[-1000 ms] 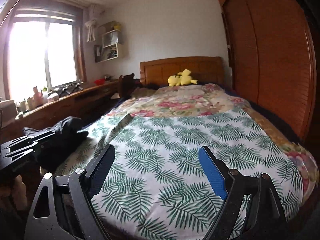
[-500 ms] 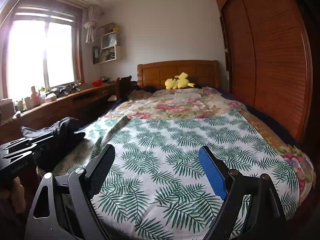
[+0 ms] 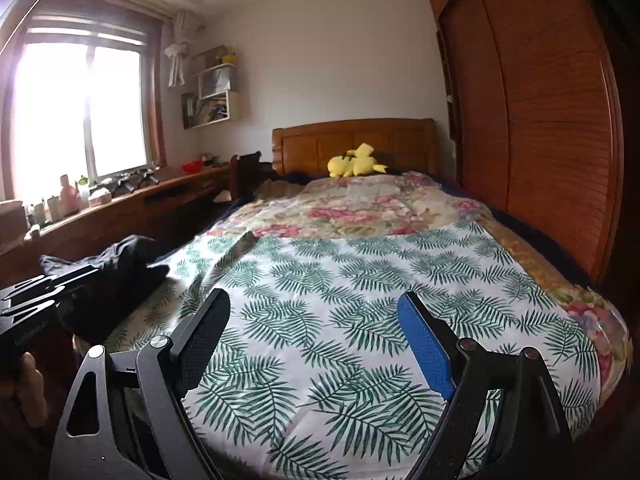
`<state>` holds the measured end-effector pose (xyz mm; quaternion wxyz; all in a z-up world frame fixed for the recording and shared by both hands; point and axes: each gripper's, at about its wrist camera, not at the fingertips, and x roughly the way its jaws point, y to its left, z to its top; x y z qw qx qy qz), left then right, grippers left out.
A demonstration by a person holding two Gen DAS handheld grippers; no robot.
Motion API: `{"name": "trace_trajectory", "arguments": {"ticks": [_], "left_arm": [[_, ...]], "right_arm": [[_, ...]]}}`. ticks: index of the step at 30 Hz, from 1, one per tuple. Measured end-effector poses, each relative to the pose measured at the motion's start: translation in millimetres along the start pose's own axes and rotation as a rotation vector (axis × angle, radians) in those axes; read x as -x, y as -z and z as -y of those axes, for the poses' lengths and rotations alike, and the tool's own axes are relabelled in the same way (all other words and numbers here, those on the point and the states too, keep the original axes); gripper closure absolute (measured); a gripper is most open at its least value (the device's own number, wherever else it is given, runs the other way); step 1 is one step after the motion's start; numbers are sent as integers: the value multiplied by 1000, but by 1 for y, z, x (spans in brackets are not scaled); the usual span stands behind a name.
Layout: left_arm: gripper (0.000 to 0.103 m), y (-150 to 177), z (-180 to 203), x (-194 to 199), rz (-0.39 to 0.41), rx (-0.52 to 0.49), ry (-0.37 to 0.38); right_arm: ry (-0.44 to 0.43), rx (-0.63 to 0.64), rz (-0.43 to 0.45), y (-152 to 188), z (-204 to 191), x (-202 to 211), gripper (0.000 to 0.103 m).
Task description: Fold large clothes
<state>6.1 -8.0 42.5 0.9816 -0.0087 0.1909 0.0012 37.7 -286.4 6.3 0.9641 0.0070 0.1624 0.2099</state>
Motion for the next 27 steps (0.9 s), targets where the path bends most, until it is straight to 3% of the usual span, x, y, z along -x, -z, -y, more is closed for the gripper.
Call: {"name": "trace_trajectory", "arguments": {"ticks": [27], "left_arm": [[83, -4, 0, 6, 17, -1, -13]], "right_arm": [[6, -4, 13, 1, -5, 2, 16]]}}
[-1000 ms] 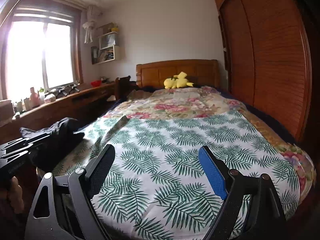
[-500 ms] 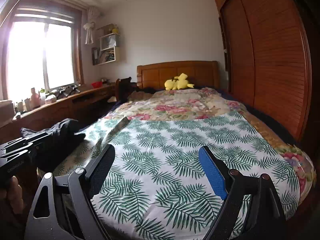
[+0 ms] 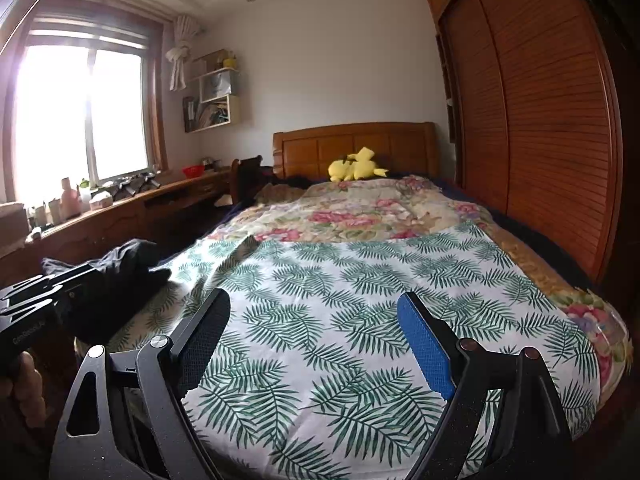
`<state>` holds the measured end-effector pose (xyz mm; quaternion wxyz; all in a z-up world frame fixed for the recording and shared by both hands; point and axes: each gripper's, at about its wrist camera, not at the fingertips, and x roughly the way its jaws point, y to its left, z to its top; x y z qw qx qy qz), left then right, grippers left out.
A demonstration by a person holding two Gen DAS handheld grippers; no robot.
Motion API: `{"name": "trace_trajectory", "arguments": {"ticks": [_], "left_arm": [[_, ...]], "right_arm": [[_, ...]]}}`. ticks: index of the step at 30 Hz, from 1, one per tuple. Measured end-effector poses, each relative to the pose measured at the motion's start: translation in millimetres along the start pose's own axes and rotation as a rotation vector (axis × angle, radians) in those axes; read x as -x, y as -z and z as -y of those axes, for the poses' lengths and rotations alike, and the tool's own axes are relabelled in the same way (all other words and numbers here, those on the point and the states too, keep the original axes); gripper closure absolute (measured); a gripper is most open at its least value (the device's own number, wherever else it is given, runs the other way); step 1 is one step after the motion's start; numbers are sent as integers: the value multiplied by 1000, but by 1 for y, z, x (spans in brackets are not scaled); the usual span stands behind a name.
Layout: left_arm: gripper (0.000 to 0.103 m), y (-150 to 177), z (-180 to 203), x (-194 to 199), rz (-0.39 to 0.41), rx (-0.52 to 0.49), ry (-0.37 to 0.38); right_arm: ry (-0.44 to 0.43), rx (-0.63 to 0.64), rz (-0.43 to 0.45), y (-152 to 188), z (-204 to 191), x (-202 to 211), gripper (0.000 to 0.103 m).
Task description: Fold large clothes
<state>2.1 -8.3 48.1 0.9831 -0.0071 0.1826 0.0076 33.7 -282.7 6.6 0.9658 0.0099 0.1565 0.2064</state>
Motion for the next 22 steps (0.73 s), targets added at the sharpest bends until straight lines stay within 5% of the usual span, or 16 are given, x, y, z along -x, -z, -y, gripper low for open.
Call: {"name": "trace_trajectory", "arguments": {"ticks": [22], "left_arm": [[83, -3, 1, 2, 2, -1, 3]], "right_arm": [[1, -2, 2, -1, -1, 1, 16]]}}
